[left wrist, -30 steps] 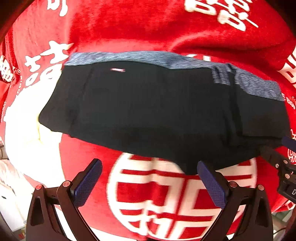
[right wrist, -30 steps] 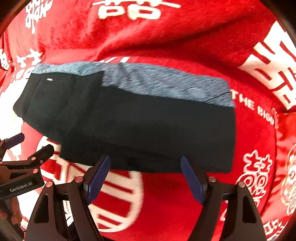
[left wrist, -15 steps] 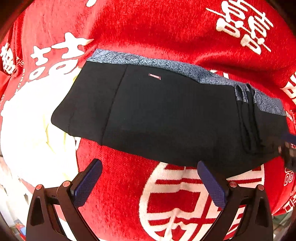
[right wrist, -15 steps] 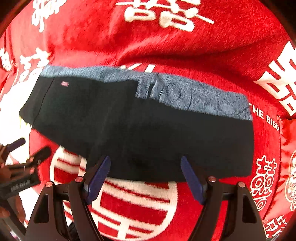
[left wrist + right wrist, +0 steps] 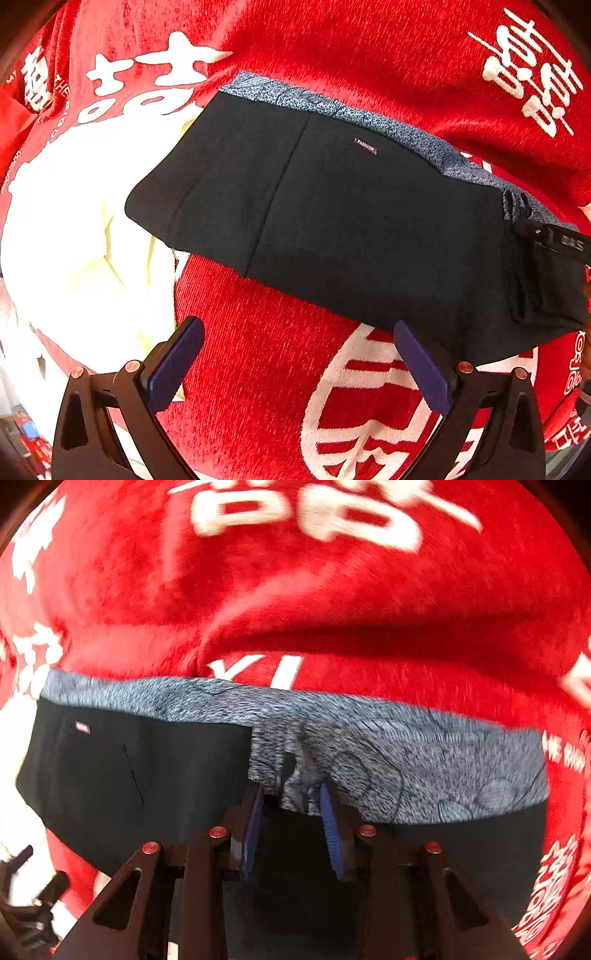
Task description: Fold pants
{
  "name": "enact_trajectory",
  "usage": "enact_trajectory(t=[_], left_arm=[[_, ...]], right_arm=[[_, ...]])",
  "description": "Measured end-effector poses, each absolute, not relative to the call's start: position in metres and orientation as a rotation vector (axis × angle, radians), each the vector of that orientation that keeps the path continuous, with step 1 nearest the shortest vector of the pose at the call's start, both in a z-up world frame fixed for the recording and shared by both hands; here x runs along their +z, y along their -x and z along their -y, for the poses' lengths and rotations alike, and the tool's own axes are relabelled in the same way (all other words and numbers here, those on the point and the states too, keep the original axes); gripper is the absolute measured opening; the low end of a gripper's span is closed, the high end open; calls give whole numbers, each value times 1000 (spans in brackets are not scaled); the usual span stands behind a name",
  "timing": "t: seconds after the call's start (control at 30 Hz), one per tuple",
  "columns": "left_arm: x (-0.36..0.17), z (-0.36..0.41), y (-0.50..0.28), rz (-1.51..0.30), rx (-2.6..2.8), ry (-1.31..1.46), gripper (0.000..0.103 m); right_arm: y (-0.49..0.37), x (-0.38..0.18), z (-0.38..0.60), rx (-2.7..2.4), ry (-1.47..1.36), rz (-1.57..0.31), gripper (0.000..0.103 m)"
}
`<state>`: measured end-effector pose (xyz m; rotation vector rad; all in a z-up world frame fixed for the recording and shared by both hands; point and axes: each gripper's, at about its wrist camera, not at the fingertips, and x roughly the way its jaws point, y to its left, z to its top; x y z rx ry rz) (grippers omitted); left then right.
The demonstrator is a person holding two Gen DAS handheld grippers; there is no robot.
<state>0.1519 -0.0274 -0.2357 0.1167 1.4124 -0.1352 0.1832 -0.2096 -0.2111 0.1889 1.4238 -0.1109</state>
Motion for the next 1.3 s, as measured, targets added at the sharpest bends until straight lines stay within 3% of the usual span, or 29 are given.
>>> enact_trajectory(t=[0.33, 0.5, 0.67, 0.83, 1.0, 1.3], left_arm=[[-240, 25, -155, -1432, -134, -67, 103], [-251, 16, -162, -1461, -119, -17, 103], [-254, 8, -165, -1465, -138, 76, 103], [-255, 7, -167, -1472, -133, 91, 103], [-255, 6, -171, -1471, -127, 96, 103], [-253, -8, -177, -1450, -147, 154, 103]], right_arm=[[-148, -173, 214, -55, -210, -1360, 38], [-130, -202, 213, -59, -192, -1457, 43], [-121, -208, 213, -72, -210, -1418, 45], [-129, -213, 203, -30, -155, -1447, 69], [-124, -221, 174, -8, 55, -1447, 76], [-131, -228, 176, -3, 59, -1463, 81]])
